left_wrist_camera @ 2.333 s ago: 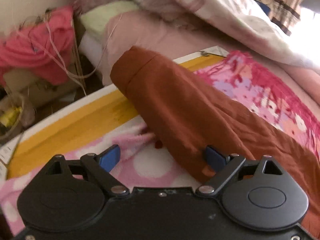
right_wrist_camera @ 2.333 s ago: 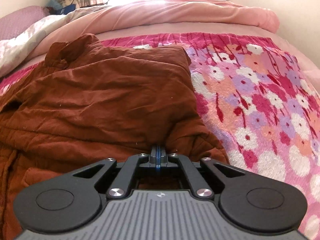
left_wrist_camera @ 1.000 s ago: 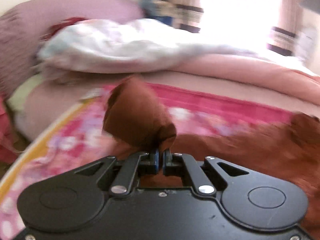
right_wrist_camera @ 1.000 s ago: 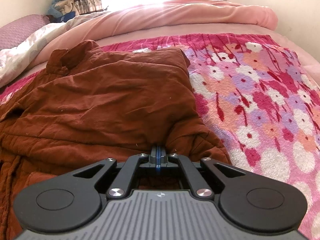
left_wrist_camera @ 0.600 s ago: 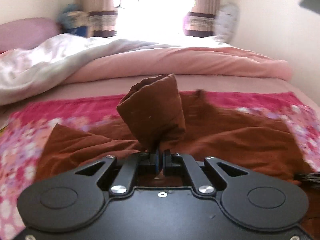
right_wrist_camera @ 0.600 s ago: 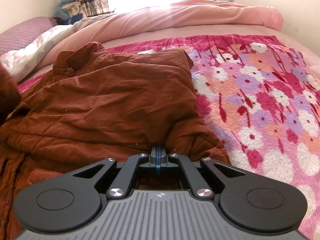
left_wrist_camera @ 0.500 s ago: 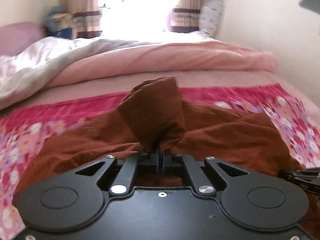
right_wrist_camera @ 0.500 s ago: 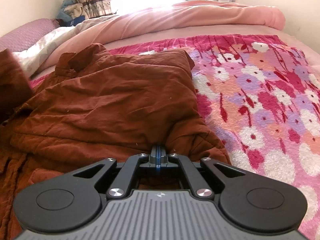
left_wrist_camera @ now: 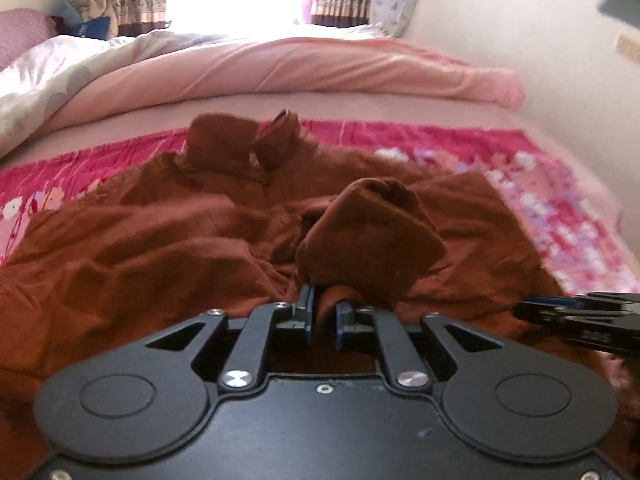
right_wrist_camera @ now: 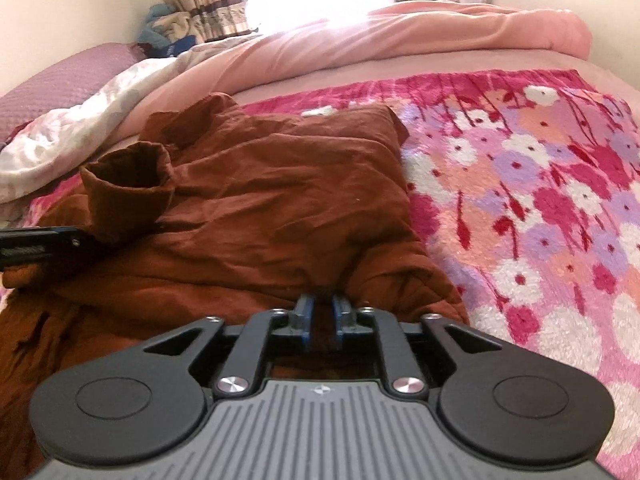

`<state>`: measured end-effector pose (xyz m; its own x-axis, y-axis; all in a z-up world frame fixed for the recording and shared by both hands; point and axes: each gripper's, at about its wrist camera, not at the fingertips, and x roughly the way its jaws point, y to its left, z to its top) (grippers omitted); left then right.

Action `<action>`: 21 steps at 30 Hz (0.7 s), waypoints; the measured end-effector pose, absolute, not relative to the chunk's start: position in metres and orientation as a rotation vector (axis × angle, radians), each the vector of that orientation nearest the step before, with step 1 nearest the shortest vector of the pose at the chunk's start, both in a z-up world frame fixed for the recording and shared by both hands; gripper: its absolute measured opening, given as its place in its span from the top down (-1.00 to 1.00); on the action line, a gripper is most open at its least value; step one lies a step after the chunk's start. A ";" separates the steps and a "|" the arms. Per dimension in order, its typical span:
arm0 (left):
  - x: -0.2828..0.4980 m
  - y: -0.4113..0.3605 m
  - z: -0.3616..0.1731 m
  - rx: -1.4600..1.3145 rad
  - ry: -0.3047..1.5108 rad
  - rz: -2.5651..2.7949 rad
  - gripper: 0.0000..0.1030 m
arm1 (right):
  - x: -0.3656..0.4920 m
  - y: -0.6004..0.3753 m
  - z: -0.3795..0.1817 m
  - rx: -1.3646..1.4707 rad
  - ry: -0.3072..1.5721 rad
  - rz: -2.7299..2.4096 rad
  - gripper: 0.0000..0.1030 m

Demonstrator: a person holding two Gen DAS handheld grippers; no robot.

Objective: Fold large clothes
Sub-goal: 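Lower the sleeve onto the jacket front and open the left tool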

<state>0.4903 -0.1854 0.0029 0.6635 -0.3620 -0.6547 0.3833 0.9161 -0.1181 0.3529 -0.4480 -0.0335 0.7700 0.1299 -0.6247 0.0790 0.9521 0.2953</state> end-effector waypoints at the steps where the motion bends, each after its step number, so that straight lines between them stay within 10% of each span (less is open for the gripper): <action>1: 0.487 -0.177 0.013 0.013 0.721 -0.435 0.60 | 0.351 -0.447 -0.029 0.325 0.681 0.034 0.17; 3: 0.484 -0.173 0.030 -0.009 0.697 -0.472 -0.23 | 0.350 -0.441 -0.019 0.320 0.651 0.032 -0.04; 10: 0.477 -0.138 0.049 0.089 0.577 -0.337 -0.19 | 0.356 -0.416 0.008 0.257 0.580 0.001 -0.05; 21: 0.526 -0.069 -0.022 0.079 0.747 -0.020 -0.19 | 0.373 -0.358 0.029 0.255 0.522 0.105 0.56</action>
